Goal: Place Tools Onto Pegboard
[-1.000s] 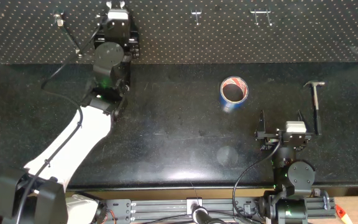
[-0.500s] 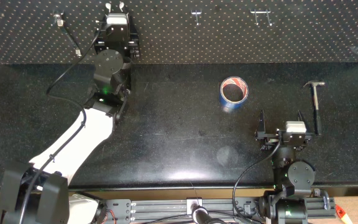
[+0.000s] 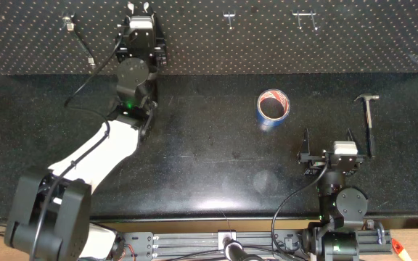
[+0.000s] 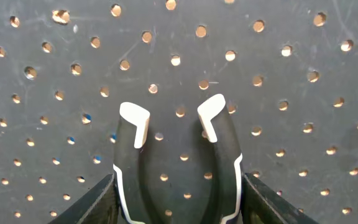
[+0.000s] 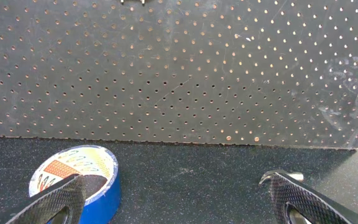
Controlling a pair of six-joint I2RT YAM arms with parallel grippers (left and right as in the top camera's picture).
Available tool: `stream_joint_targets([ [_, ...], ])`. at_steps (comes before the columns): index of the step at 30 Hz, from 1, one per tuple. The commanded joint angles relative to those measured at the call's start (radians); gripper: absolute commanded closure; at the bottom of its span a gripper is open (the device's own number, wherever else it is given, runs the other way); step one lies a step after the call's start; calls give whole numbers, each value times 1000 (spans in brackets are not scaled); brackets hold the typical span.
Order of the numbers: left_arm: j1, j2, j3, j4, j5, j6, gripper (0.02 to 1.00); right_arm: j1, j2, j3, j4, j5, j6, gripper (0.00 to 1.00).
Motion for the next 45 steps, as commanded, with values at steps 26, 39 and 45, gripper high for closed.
stream_joint_targets([
  [26,9,49,4,6,12,-5,522,-4,-8,-2,-5,-9,19,47],
  [39,9,39,4,-15,11,-97,169,-4,-8,-2,-5,-9,19,47],
  [45,9,-49,4,-187,11,-97,23,-4,-8,-2,-5,-9,19,47],
])
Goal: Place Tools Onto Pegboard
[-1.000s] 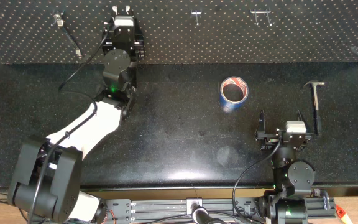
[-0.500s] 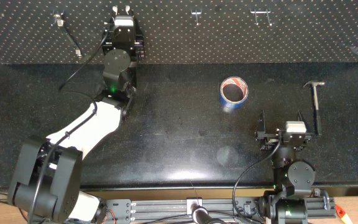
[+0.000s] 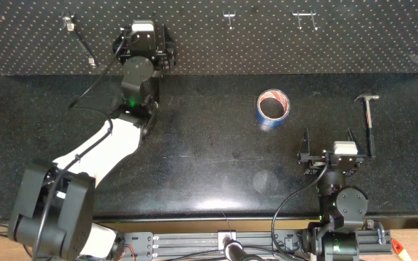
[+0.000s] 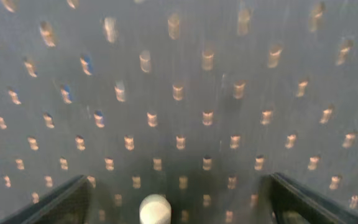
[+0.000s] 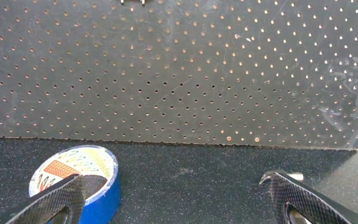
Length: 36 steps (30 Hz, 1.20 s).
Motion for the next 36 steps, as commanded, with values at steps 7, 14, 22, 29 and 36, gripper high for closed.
stream_joint_targets([
  [7,13,-287,4,-290,2,-8,23,-4,-8,-2,-5,-9,18,47],
  [14,113,-659,-137,-577,149,-9,23,-4,-8,-2,-5,-9,18,47],
  [22,402,-1266,-649,-237,364,-12,23,-4,-8,-2,-5,-9,18,47],
  [29,414,-1450,-738,-339,352,-12,23,-4,-8,-2,-5,-9,19,47],
  [36,370,-1606,-853,-394,336,-57,23,-4,-8,-2,-5,-9,18,47],
])
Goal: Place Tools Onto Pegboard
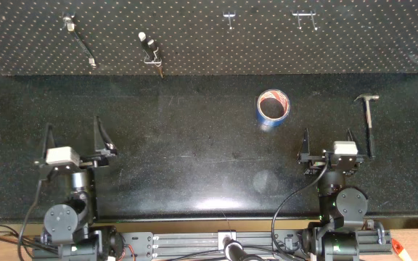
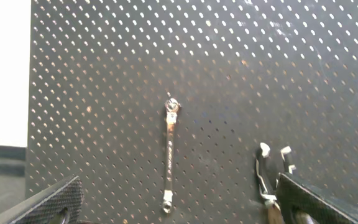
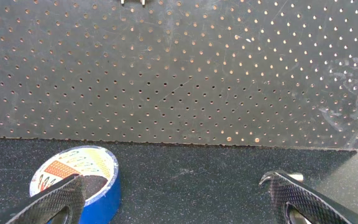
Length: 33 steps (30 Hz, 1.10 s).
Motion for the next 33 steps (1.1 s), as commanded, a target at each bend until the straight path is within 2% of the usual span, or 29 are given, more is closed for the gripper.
stream_joint_targets([
  [1,-31,-102,-54,-76,-18,-71,23,-4,-8,-2,-5,-9,18,47],
  [6,-39,-150,-54,-169,-52,-121,23,-4,-8,-2,-5,-9,18,47],
  [11,-116,-150,-54,-271,-127,-122,23,-4,-8,-2,-5,-9,18,47],
  [18,-122,-150,-54,-365,-122,-129,23,-4,-8,-2,-5,-9,18,51],
  [26,-114,-150,-54,-374,-117,-128,23,-4,-8,-2,-5,-9,18,47],
  [30,-32,-150,-54,-379,-59,-128,23,-4,-8,-2,-5,-9,18,47],
  [33,-18,-150,-54,-382,-38,-128,23,-4,-8,-2,-5,-9,18,47],
])
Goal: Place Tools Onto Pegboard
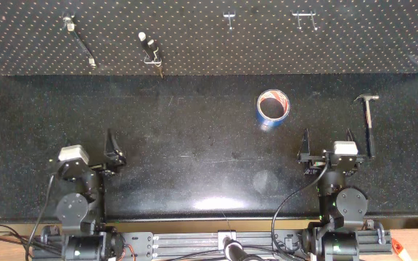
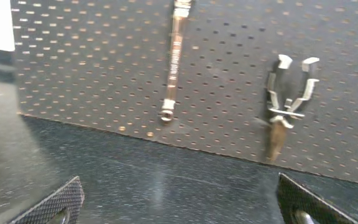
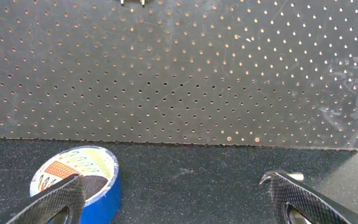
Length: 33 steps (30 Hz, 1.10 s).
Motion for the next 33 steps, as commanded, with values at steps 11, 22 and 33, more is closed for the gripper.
stream_joint_targets([
  [11,-8,-11,-1,-13,35,14,23,-4,-8,-2,-5,-9,15,47],
  [22,-37,-11,-1,-19,131,248,23,-4,-8,-2,-5,-9,15,47],
  [33,-37,-10,-1,-20,135,250,23,-4,-8,-2,-5,-9,15,47],
])
